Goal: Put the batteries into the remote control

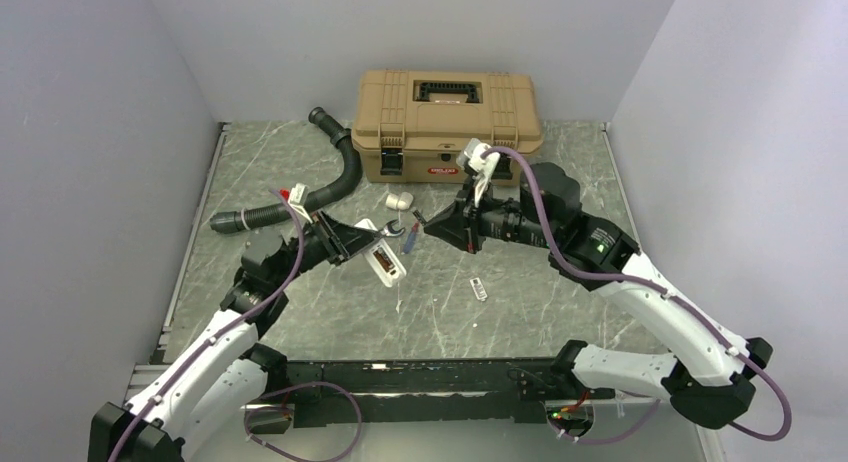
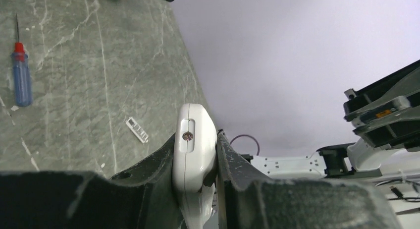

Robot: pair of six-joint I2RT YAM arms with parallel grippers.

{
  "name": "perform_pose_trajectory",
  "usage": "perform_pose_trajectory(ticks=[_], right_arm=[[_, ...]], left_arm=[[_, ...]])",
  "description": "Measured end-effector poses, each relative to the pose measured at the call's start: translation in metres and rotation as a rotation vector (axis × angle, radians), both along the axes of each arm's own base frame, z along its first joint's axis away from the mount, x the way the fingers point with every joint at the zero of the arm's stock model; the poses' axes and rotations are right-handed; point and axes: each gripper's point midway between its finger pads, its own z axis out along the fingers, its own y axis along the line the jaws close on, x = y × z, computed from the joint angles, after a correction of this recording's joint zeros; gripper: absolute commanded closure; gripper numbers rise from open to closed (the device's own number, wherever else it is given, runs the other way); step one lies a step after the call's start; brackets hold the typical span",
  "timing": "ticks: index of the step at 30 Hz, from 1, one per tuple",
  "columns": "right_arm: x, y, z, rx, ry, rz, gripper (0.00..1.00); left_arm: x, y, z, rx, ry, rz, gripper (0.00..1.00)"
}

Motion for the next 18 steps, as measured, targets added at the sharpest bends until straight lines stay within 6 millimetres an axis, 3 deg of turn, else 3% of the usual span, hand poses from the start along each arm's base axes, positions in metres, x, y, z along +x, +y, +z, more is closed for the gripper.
perform_pose_trajectory(ticks=[6,13,18], right_arm=[[0.000,0.002,-0.014,-0.128,0.122,-0.014,1.00],[-0.009,0.009,-0.046,-0.271,0.275,0.030,1.00],[-0.010,0.009,-0.061,-0.343,0.347,0.013,1.00]], left_arm=[[0.002,-0.002,0.006,-0.104,-0.001,0.034,1.00],[-0.004,-0.021,0.018,-0.175,-0.021,0.005,1.00],[-0.005,-0.028,0.015,-0.195,-0.011,0.014,1.00]])
